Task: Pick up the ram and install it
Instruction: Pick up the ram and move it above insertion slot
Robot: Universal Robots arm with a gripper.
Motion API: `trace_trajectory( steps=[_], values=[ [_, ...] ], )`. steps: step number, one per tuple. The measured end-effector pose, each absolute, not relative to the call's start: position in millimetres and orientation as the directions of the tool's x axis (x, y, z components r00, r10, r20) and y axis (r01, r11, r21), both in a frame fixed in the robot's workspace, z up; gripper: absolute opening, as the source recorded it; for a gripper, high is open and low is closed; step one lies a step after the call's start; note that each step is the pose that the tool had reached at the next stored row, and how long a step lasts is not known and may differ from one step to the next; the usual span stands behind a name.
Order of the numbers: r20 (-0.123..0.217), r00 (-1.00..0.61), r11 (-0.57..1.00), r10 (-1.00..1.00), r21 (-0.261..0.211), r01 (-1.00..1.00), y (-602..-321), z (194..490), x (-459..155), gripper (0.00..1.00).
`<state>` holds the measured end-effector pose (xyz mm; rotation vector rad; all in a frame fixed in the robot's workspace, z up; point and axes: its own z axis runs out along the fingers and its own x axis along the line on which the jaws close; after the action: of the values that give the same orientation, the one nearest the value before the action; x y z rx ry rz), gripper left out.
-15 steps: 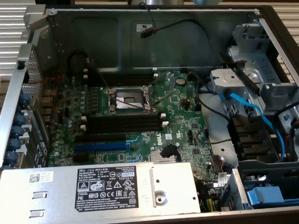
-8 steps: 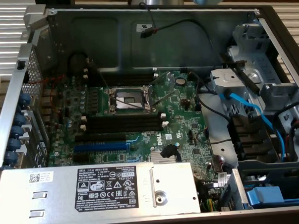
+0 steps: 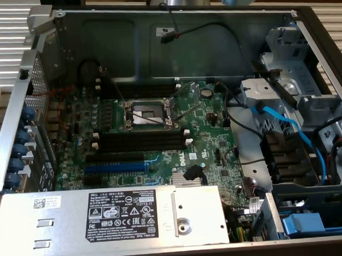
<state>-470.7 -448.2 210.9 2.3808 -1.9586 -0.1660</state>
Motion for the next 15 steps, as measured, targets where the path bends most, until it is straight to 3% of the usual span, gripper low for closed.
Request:
trace_trajectory(
  steps=[15],
  values=[
    [-0.050,0.206,-0.211,-0.977,0.120,-0.970,-448.1,207.9,-464.9,0.25]
  ],
)
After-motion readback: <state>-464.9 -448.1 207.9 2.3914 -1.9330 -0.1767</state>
